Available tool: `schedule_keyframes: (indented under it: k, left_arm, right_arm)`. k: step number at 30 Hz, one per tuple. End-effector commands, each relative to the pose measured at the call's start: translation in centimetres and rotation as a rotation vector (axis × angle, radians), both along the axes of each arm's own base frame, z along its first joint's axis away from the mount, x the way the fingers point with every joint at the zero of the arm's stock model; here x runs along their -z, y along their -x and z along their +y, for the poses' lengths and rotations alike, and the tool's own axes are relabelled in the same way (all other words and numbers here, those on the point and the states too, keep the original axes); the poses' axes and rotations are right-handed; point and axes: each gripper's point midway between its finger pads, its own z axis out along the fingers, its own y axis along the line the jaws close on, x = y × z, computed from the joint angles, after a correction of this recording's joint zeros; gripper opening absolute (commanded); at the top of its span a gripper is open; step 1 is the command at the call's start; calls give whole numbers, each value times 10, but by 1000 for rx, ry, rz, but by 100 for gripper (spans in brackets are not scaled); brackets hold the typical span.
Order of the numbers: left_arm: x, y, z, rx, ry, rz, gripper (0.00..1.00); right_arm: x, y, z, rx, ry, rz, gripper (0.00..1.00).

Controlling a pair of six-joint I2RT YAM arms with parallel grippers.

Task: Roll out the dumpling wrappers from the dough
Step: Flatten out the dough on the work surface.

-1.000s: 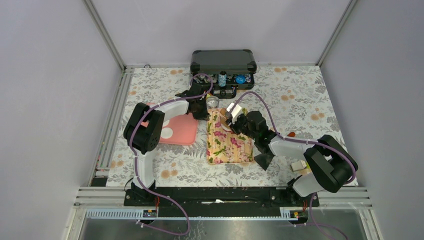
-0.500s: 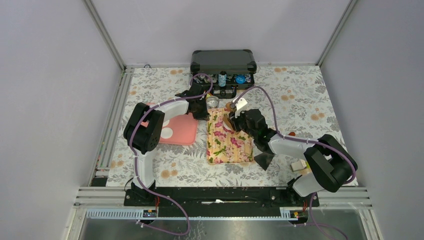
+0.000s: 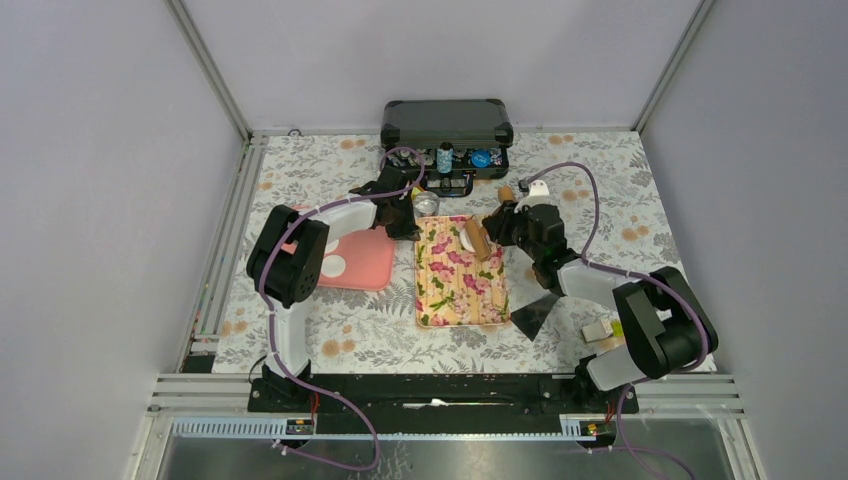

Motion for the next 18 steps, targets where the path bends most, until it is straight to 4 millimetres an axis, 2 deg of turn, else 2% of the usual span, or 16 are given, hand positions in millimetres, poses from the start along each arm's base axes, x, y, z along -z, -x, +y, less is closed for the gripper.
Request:
schedule_keyframes:
  k: [1, 5, 13, 15, 18]
  left_arm:
    - [32, 20, 21, -6, -82, 97, 0]
    - [32, 20, 23, -10, -75, 100, 0]
    - [33, 19, 26, -19, -74, 103, 0]
    - [32, 19, 26, -18, -71, 103, 0]
    - [33, 19, 24, -11, -65, 107, 0]
  right_arm:
    - [54, 15, -28, 82, 25, 199, 0]
    - [69, 18, -41, 127, -40, 294, 0]
    - [81, 20, -64, 202, -103, 384, 0]
    - [86, 22, -62, 175, -129, 416, 0]
    - [76, 20, -39, 45, -211, 415, 0]
